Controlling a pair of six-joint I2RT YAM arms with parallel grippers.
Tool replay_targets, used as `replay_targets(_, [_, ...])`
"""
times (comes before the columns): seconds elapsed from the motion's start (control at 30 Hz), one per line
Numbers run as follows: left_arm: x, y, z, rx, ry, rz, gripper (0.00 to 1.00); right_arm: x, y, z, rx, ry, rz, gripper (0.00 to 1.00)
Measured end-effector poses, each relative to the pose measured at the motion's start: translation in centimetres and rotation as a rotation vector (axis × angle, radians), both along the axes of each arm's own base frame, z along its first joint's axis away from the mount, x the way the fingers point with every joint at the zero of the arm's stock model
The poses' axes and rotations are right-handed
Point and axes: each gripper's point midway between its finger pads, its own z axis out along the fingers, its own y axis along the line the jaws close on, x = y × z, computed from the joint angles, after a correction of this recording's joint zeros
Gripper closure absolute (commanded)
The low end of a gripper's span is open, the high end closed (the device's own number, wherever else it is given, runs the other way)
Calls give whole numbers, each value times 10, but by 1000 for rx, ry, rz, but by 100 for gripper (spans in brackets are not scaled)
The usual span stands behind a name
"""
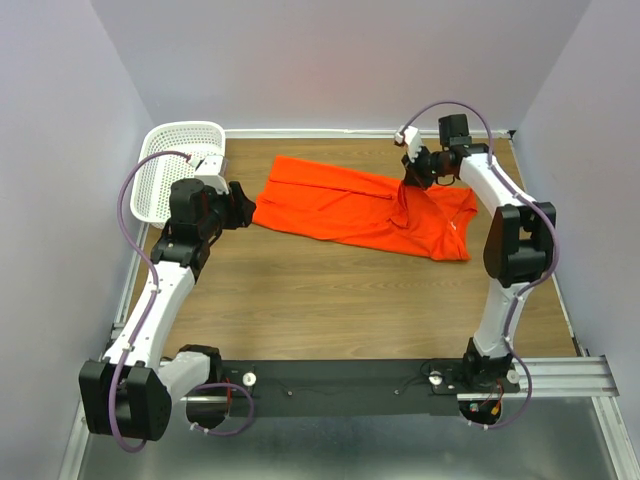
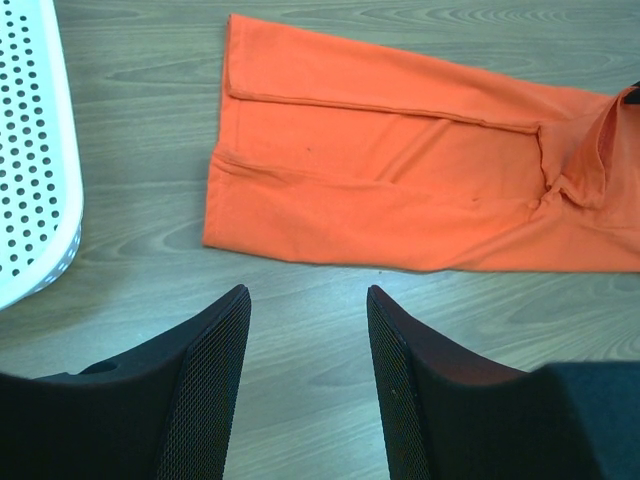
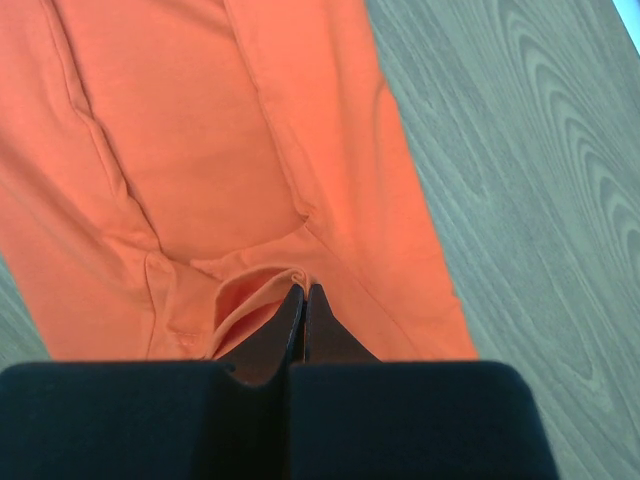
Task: Fold and stack the t-shirts
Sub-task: Fold the tshirt
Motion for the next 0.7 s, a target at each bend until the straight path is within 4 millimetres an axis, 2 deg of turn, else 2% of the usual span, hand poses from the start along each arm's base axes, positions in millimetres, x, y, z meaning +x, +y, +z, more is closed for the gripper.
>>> replay_targets(0.37, [1,-1,-5,-1,14,-7,42,4,6,1,1,-5,12,97])
replay_targets(0.7, [1,-2,-4,-2,14,-9,42,11,7,-7,-6,11,9,94])
